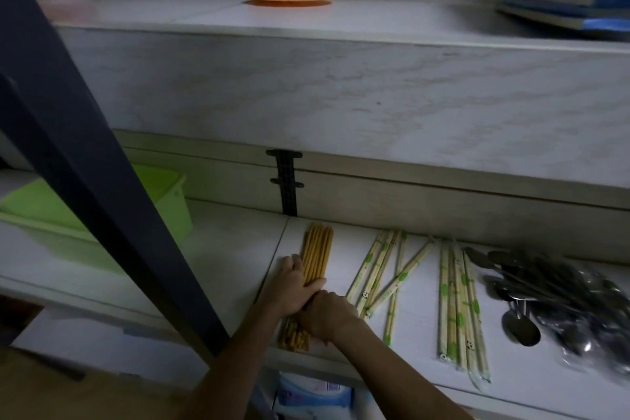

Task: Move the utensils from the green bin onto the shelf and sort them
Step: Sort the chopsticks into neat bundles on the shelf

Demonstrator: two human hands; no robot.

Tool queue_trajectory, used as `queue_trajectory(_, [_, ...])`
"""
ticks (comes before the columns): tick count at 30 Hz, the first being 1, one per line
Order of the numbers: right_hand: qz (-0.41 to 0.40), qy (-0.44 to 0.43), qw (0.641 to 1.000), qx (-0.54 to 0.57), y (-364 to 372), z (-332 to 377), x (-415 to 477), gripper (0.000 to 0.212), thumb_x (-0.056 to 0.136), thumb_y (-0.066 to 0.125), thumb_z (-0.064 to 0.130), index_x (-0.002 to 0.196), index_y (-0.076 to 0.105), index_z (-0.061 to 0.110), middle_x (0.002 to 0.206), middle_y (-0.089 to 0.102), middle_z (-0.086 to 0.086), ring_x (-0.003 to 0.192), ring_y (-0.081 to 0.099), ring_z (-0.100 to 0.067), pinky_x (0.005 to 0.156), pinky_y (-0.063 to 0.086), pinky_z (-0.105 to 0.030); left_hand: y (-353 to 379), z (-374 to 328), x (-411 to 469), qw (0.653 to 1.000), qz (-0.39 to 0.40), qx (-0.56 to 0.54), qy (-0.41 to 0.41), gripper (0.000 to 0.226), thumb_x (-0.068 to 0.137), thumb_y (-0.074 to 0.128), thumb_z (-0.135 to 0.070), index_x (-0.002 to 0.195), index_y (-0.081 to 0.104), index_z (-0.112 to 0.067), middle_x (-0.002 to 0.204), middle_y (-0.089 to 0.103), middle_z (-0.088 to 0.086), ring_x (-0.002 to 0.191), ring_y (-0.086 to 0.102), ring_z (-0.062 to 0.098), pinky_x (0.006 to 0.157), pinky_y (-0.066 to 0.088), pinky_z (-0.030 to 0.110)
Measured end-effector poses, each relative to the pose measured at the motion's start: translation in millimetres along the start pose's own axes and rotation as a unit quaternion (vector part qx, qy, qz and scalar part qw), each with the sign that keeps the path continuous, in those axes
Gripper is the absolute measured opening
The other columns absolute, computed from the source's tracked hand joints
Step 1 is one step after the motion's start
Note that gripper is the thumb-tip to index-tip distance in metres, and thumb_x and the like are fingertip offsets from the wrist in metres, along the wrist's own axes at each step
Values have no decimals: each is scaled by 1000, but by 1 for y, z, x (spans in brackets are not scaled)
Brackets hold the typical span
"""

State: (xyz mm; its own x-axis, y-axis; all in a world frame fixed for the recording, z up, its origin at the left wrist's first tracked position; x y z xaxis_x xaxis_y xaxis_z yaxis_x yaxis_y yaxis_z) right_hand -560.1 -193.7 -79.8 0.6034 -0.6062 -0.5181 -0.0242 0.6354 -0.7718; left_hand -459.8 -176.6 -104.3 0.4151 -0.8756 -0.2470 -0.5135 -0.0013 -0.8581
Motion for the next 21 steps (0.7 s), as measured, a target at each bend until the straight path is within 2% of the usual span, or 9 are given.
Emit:
queue_trajectory(3, [-4, -17, 998, -54, -4, -5, -13, 43, 98, 34, 41, 120, 54, 10, 119, 60, -11, 110, 58, -27, 91, 46, -40, 3, 3, -5, 999, -34, 9, 7, 69, 97, 32, -47, 147, 11, -5, 141, 26, 15, 119, 44, 24, 99, 41, 33])
queue_trajectory(5, [-15, -31, 996, -82, -5, -9, -19, 37, 100, 33, 33, 124, 53, 11, 123, 58, -12, 114, 56, -29, 93, 46, -41, 5, 6, -9, 999, -50, -5, 14, 61, 99, 29, -40, 146, 15, -5, 138, 29, 14, 110, 47, 18, 94, 42, 27])
queue_trajectory(8, [-34, -38, 993, -105, -4, -15, -22, 34, 101, 34, 28, 125, 52, 11, 125, 57, -13, 115, 55, -29, 94, 45, -40, 6, 9, -15, 997, -73, -13, 28, 51, 101, 29, -31, 145, 22, -5, 133, 34, 12, 95, 41, 8, 83, 35, 16])
queue_trajectory(10, [-39, -49, 991, -120, -2, -17, -24, 35, 101, 32, 28, 125, 52, 11, 125, 57, -13, 116, 55, -30, 94, 45, -40, 8, 12, -18, 995, -88, 0, 41, 49, 101, 29, -29, 144, 27, -6, 131, 36, 10, 94, 39, 5, 82, 33, 14])
queue_trajectory(14, [-58, -59, 988, -132, 0, -19, -26, 39, 102, 29, 32, 120, 55, 11, 120, 58, -13, 112, 57, -29, 92, 45, -39, 17, 16, -24, 992, -109, 36, 50, 51, 101, 28, -33, 146, 25, -9, 133, 36, 9, 109, 45, 10, 92, 36, 16])
queue_trajectory(16, [-81, -42, 990, -105, 3, -20, -24, 40, 101, 29, 36, 115, 58, 11, 116, 60, -11, 108, 59, -27, 89, 45, -36, 21, 16, -29, 991, -117, 46, 40, 52, 101, 28, -36, 146, 25, -10, 133, 37, 8, 110, 47, 11, 89, 37, 16])
queue_trajectory(18, [-119, -31, 991, -62, 6, -22, -24, 37, 100, 32, 37, 111, 57, 12, 113, 62, -9, 104, 60, -25, 85, 46, -33, 23, 16, -34, 985, -159, 57, 46, 52, 98, 32, -37, 139, 40, -7, 123, 50, 9, 106, 55, 17, 85, 43, 20])
queue_trajectory(20, [-163, -42, 985, -28, 8, -23, -24, 29, 98, 36, 33, 113, 52, 13, 115, 60, -8, 104, 59, -25, 83, 46, -32, 27, 20, -35, 986, -146, 51, 62, 51, 93, 33, -39, 124, 56, -5, 107, 65, 11, 95, 66, 26, 75, 53, 28])
queue_trajectory(21, [-187, -51, 981, -14, 10, -24, -24, 27, 97, 38, 31, 116, 49, 14, 118, 56, -7, 107, 56, -24, 86, 45, -32, 28, 21, -35, 987, -137, 57, 59, 51, 96, 27, -40, 123, 55, -7, 109, 67, 11, 97, 67, 28, 76, 55, 32])
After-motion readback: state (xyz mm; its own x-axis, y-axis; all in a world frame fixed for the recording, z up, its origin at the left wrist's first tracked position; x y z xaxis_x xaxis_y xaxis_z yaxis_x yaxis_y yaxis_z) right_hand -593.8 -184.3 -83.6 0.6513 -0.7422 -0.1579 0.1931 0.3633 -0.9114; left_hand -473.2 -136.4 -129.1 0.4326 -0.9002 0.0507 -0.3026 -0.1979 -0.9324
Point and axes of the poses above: each hand's wrist, its own x-axis towards the middle knuckle, its own y-axis out of the palm, z = x × y, the point moved 1 cm from there along x, towards the middle knuckle
